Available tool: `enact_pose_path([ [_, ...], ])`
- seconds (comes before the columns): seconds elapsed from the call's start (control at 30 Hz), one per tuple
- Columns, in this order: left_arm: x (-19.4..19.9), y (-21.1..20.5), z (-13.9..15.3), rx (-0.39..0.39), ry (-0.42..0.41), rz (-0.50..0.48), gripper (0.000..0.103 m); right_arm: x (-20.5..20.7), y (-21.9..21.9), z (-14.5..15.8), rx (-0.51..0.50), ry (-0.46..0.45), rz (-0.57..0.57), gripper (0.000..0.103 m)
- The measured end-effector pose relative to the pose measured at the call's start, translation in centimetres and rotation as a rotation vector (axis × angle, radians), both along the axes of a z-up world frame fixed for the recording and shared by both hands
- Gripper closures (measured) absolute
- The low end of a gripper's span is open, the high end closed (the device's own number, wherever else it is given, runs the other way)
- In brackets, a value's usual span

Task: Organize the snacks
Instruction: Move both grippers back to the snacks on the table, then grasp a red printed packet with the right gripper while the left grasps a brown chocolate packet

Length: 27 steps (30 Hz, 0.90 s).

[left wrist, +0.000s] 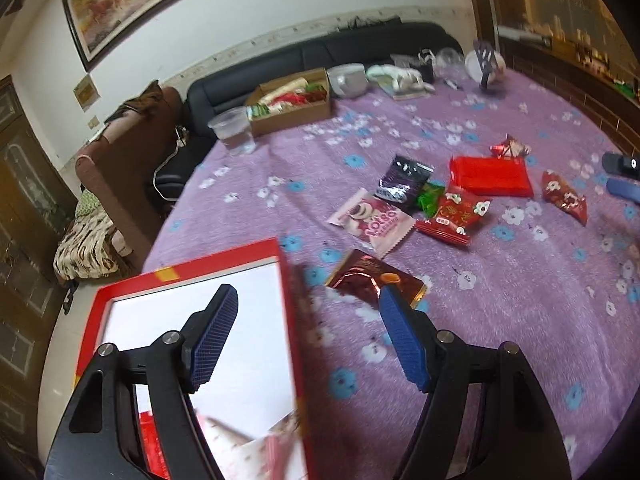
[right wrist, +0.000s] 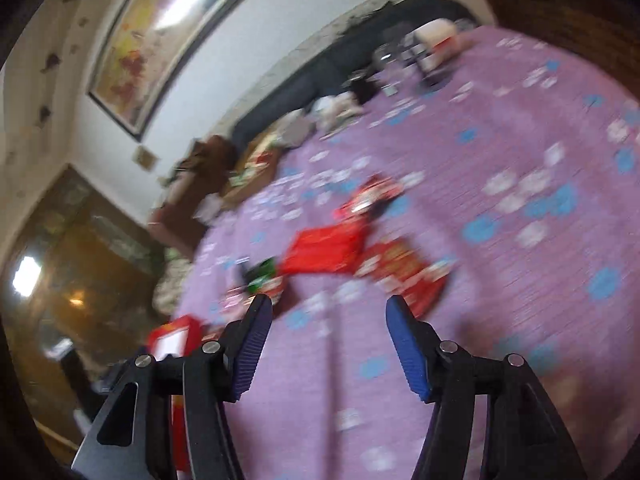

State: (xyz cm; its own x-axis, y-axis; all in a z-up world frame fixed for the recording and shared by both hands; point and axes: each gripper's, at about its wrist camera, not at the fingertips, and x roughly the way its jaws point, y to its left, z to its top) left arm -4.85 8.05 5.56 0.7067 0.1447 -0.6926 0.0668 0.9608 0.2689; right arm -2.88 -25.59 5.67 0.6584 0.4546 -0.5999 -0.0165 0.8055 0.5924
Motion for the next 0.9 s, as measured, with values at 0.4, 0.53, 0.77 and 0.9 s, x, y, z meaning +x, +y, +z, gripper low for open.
enact_pose_path([
  [0.4, 1.4, 0.4, -1.0, -0.060, 0.123, 0.077, 0.028, 7.1, 2.0, -4.4, -0.332, 0.076, 0.125, 0.041],
  [0.53, 2.6, -0.2, -1.5, -0.074, 0.151, 0.127, 0.020, 6.3, 3.0, -4.6, -0.427, 0.037, 0.140, 0.054],
  [0.77, 5.1, -1.7, -3.2, -0.055, 0.192, 0.237, 0.018, 5.8, 2.8, -4.6, -0.440, 0.003, 0.138, 0.058],
  [0.9, 6.1, -2.0, -3.7, -0.032, 0.176, 0.302, 0.016, 5.8, 2.7, -4.5, -0.432, 0.003, 0.139, 0.058],
])
